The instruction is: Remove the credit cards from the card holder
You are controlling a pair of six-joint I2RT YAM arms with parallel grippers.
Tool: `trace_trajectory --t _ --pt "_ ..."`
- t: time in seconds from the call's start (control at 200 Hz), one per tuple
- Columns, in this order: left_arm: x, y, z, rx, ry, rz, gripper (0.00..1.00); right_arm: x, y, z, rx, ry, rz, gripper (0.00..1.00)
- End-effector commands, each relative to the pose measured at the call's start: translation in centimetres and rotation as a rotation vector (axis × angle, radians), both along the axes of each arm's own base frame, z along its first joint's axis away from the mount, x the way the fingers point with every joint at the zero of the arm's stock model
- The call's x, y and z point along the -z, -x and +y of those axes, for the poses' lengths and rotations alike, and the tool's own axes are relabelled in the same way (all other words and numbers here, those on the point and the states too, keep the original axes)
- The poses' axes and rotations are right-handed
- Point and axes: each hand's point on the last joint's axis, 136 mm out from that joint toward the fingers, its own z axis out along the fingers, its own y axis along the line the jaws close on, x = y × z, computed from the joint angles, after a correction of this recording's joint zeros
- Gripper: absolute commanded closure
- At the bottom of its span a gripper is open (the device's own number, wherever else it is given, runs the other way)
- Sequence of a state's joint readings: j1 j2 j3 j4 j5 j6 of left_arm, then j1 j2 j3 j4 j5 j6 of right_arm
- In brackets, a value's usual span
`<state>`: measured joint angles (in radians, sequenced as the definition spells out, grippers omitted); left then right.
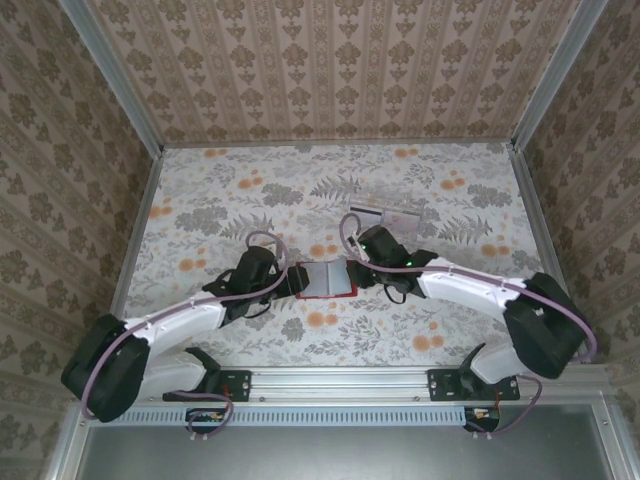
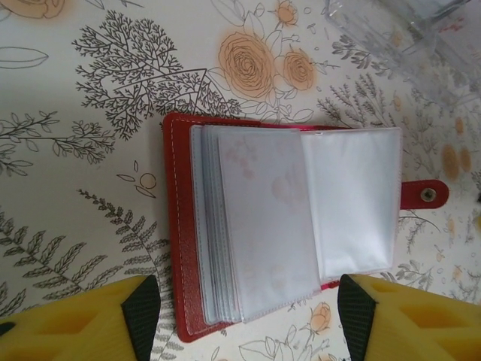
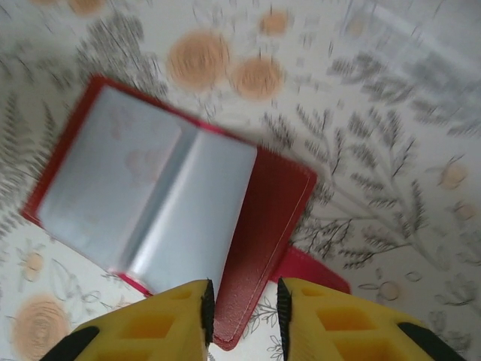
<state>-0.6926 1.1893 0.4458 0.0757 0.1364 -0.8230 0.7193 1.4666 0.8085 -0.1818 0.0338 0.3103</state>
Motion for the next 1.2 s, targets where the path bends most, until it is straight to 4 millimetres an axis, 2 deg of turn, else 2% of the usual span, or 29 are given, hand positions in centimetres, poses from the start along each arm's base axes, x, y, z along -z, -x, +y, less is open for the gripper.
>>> trace_trajectory --t 0.0,0.085,0.255,0.41,0.555,1.04,1.195 --pt "-1.2 -1.1 -1.4 0.006 0.040 -0.014 0.33 1.0 -0.8 0.7 0.038 0.011 0.027 0.68" --pt "-1.0 -1.3 -1.7 0.006 0.034 -0.004 0.35 2.4 -0.9 0.7 0.049 0.038 0.057 0.67" --pt "-0.4 -1.4 -2.1 0.015 0.031 0.014 0.37 3.7 -0.9 0.7 0.056 0.045 0.075 0.65" --pt "0.0 -1.7 -2.9 0.034 0.045 0.026 0.47 5.0 -0.6 0.9 0.058 0.048 0.107 0.68" --pt "0.5 -1.9 -3.3 0.044 0.045 0.036 0.52 5.9 -0.1 1.1 0.053 0.050 0.132 0.70" --pt "2.5 -1.8 -2.7 0.024 -0.050 0.062 0.54 6.1 0.3 1.6 0.053 0.035 0.147 0.71" --pt "2.6 -1.6 -3.4 0.049 -0.050 0.067 0.54 6.1 0.3 1.7 0.054 0.032 0.148 0.71"
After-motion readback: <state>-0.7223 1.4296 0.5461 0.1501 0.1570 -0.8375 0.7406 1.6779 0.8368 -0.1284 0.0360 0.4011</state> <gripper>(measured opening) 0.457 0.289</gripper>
